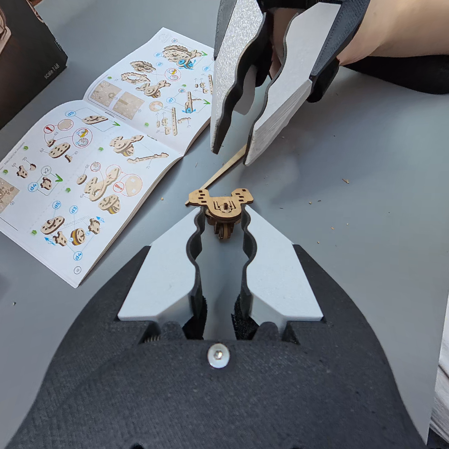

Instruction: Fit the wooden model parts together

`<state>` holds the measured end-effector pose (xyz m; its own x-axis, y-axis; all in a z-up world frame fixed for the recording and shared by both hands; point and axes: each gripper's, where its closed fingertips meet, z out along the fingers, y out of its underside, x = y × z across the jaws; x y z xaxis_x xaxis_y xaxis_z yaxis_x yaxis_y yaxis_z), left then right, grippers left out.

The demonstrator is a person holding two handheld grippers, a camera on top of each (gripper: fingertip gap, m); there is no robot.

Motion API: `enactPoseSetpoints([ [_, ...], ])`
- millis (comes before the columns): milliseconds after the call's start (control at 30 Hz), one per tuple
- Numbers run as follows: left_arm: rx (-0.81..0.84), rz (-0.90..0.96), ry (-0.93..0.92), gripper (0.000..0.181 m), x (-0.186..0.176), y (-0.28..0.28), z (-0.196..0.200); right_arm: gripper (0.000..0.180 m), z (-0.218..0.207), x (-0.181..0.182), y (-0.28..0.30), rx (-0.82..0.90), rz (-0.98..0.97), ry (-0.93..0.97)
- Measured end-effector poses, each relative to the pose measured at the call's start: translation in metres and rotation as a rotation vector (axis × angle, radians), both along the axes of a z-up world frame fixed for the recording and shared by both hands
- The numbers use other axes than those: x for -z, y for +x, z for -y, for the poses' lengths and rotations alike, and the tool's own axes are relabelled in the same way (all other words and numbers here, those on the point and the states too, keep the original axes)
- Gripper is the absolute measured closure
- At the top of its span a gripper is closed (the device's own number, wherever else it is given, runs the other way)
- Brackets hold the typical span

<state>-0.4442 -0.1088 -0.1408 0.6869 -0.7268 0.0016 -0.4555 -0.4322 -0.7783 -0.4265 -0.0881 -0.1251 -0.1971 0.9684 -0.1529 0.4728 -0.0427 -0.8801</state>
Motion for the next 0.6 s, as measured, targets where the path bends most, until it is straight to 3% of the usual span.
enactPoseSetpoints([
  [33,0.000,0.001,-0.001,0.153,0.0000,0.0000,0.0001,0.155,-0.0001,0.0006,0.0001,-0.001,0.002,0.002],
  [367,0.029,-0.029,0.031,0.153,0.0001,0.0011,0.0021,0.155,0.0050,0.0067,-0.0004,-0.024,0.025,0.028],
  [600,0.075,-0.167,0.237,0.153,-0.0073,0.0021,0.0013,0.156,0.0064,-0.0017,-0.0006,-0.033,-0.017,0.044],
])
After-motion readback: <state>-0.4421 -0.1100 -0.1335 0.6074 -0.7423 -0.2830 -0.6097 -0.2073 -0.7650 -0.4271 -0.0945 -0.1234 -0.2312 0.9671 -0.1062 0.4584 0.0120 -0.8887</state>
